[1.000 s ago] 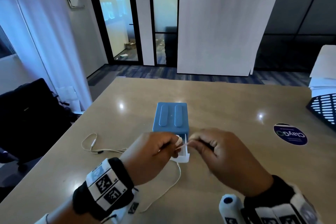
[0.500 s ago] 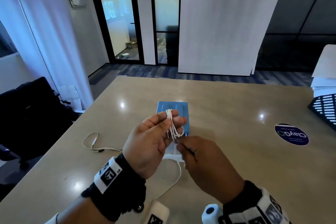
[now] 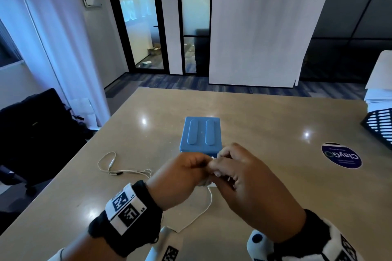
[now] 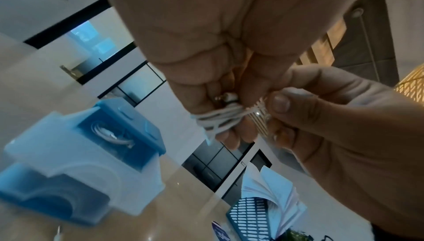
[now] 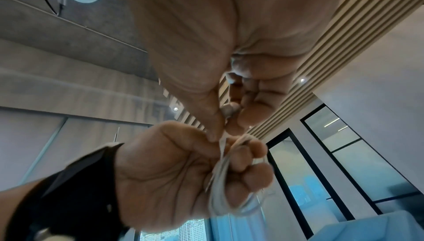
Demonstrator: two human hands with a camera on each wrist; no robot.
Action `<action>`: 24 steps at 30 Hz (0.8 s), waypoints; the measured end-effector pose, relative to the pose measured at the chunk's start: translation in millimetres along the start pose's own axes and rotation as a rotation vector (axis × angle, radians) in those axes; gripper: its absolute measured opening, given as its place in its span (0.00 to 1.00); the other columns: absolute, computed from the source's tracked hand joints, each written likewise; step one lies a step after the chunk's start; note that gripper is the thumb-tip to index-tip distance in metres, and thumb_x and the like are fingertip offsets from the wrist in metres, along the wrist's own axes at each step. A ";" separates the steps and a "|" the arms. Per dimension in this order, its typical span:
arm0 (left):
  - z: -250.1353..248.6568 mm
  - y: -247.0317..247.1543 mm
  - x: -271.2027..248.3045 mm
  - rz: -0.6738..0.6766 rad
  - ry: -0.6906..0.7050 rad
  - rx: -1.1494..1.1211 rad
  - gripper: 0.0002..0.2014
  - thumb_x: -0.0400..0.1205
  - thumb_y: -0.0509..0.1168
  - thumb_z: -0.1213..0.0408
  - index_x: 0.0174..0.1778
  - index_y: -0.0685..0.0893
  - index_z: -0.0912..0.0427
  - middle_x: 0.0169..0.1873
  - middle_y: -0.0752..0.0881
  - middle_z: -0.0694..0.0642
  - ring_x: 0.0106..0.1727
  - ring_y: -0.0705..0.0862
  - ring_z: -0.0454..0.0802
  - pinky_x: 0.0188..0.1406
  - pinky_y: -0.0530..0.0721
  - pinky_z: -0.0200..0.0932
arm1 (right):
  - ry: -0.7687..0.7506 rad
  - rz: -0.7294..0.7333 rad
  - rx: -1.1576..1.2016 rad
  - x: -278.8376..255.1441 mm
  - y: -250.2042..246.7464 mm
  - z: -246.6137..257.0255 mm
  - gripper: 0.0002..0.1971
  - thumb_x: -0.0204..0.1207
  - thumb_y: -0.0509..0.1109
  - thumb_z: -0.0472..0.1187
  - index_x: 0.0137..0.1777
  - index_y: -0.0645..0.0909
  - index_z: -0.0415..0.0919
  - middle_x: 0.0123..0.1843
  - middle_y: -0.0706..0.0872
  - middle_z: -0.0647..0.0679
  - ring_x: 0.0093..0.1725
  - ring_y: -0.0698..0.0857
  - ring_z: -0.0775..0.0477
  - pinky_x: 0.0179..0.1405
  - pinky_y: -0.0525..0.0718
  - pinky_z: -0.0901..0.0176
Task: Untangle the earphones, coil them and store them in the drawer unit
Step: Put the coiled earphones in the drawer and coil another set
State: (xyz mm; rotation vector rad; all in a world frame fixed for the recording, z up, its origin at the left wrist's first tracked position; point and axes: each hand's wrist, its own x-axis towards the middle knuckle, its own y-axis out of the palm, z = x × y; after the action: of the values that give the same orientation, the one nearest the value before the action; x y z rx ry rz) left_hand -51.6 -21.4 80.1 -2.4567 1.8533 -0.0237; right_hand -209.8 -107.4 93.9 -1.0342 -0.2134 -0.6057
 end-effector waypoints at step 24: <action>-5.1 -7.7 -12.5 0.201 -0.147 -0.369 0.10 0.78 0.68 0.73 0.53 0.91 0.66 0.44 0.92 0.64 0.42 0.90 0.55 0.47 0.89 0.46 | 0.539 0.236 1.451 -17.7 15.0 -39.3 0.34 0.64 0.87 0.50 0.64 0.82 0.30 0.47 0.88 0.39 0.46 0.89 0.42 0.46 0.88 0.49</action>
State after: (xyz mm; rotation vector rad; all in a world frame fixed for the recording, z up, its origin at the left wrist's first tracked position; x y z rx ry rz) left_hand -48.0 -7.4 85.9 -2.3833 2.1903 0.5400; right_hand -220.2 -128.9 55.0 0.5081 -0.0124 -0.3388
